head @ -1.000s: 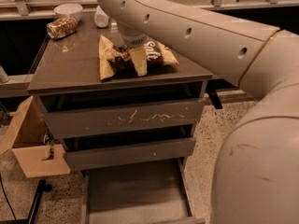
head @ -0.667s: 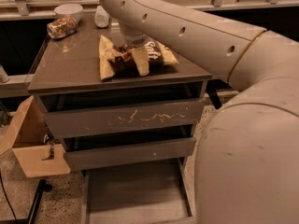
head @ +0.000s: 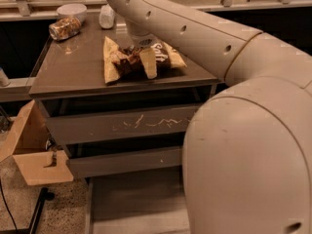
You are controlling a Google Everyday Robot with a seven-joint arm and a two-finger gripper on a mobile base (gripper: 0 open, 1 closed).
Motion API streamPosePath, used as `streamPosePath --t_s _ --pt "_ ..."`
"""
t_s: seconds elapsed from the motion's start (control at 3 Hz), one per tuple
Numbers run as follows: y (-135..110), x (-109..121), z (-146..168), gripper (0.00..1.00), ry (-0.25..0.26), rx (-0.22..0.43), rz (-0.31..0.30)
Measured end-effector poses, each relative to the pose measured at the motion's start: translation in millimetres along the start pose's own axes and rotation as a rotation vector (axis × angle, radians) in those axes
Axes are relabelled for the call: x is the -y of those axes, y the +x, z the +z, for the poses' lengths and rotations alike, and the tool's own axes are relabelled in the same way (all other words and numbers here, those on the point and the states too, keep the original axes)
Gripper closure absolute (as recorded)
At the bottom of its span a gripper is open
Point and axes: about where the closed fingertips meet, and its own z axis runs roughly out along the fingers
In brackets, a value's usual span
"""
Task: Place brown chip bag into bottom drawer
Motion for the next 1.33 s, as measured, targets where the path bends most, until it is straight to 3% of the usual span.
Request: streamPosePath --t_s 1.0,1.33 --pt "-10.8 -22.9 17.8 0.00 -0.119 0.053 -0.015" --pt "-15.8 -31.5 20.8 0.26 -0.147 0.064 -0.029"
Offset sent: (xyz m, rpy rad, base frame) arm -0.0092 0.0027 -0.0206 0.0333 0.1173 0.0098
